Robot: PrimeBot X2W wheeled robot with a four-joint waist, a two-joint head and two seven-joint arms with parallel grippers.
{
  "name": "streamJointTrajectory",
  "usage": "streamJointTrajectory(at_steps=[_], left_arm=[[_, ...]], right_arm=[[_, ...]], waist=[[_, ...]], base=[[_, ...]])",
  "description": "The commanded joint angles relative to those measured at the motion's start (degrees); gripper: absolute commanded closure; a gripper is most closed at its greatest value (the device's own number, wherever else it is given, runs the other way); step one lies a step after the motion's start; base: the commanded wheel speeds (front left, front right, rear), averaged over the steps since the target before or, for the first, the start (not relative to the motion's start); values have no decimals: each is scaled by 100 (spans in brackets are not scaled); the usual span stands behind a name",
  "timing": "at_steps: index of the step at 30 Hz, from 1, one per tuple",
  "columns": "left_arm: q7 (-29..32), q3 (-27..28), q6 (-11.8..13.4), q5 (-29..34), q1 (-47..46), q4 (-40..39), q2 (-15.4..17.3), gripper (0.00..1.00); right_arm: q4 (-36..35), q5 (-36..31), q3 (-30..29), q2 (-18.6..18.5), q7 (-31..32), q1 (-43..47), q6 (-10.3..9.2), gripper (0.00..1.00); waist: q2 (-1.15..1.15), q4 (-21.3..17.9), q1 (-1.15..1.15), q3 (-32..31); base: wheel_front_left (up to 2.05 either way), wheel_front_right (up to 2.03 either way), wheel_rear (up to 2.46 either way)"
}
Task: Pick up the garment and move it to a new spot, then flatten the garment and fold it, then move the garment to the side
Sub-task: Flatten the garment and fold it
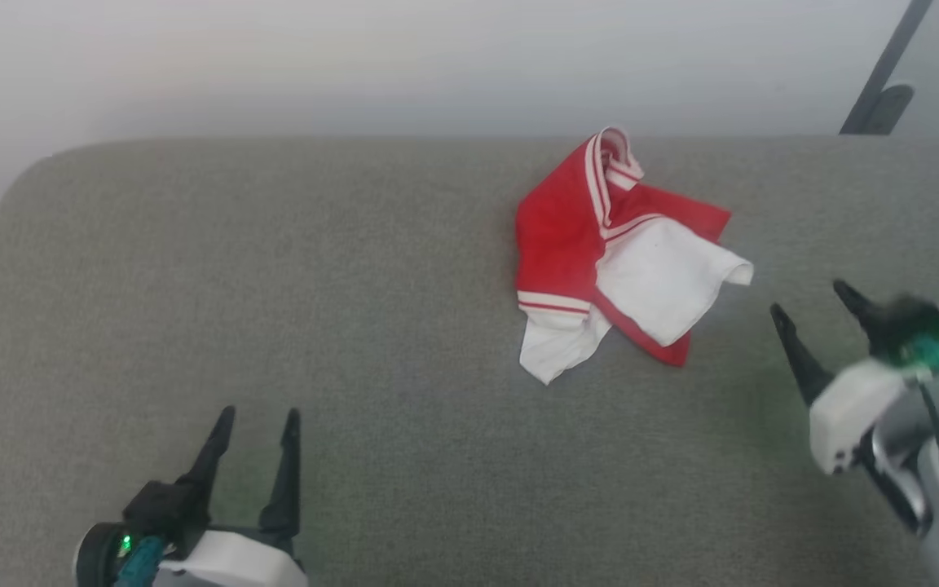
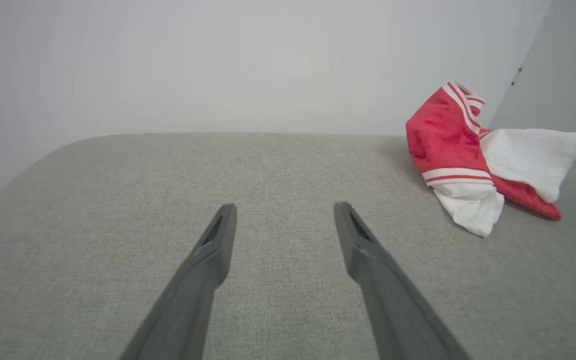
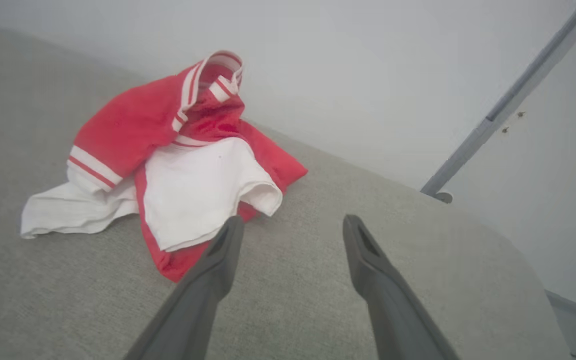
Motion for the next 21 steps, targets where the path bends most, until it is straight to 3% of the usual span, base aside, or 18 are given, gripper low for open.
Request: streamJointTrajectory(at_steps=[1,11,15,19,21], left_arm=[[-26,-26,-23,50,-114,26,-29,0],[-26,-282,-54,-76,-564,267,-211,0],[-26,-342,-61,-137,-724,326,-231,0],[-26,-404,-65,-224,-851,368,-241,0],[-27,-403,-65,-279,-875,368,-243,0]], right_arm=[[-39,97,240,-155,268,-216,1,0],[-379,1471,2126,-1547,2814,-1798,1,0],[-407,1901,2683,-1907,3411,-2280,1,0],[-410,2263,3124,-2180,3567,-2606,1,0],[-422,2333,3238,-2239,3480,-2683,1,60]], waist=[[0,100,0,164],[0,425,0,745],[0,536,0,926],[0,630,0,1049],[0,628,0,1077]], base=[[0,0,0],[0,0,0],[0,0,0],[0,0,0],[0,0,0]])
